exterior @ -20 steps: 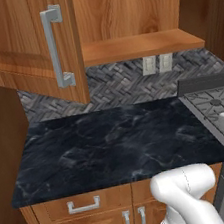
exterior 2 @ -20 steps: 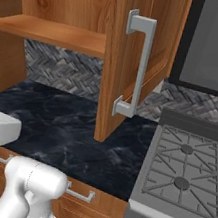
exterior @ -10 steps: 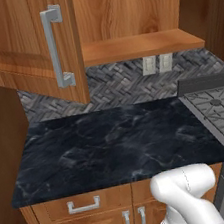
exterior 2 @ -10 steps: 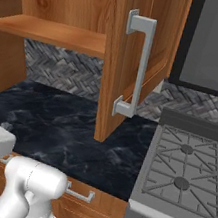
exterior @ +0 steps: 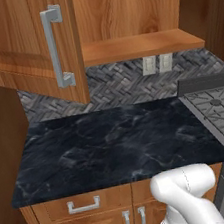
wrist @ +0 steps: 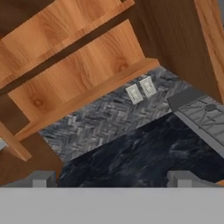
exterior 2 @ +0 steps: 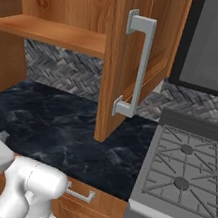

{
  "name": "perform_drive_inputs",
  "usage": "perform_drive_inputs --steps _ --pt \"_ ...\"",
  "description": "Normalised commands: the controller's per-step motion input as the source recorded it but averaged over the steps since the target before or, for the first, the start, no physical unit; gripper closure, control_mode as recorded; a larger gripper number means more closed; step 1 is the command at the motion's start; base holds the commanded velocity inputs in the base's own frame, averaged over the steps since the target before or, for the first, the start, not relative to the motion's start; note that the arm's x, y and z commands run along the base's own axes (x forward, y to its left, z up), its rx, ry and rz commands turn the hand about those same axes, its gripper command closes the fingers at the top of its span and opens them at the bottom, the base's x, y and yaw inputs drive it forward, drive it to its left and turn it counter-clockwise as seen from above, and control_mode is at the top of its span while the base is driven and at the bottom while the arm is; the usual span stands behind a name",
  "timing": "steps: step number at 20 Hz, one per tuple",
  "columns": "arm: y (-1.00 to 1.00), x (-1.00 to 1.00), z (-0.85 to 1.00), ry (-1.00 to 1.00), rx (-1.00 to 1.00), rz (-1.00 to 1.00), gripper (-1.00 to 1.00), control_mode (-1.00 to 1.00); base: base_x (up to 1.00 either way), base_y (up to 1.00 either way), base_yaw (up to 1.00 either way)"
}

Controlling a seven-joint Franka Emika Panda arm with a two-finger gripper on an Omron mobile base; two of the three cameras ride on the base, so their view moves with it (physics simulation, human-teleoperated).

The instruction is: Open the cabinet and move the ladle to the pot. Then close the cabinet.

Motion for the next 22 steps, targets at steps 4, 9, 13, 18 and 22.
perform_drive_inputs --steps 4,9,13,18,22 --pt "-0.21 0.0 0.24 0.0 0.09 0.0 -1.0 -1.0 0.0 0.0 0.0" --pt "-0.24 -0.05 0.1 -0.01 0.06 0.0 -1.0 -1.0 0.0 0.0 0.0" --pt "-0.25 -0.1 0.0 0.0 0.05 0.0 -1.0 -1.0 0.0 0.0 0.0" --pt "-0.26 0.0 0.03 0.0 0.05 0.0 -1.0 -1.0 0.0 0.0 0.0" --pt "-0.17 0.0 0.03 -0.01 0.03 0.01 -1.0 -1.0 0.0 0.0 0.0"
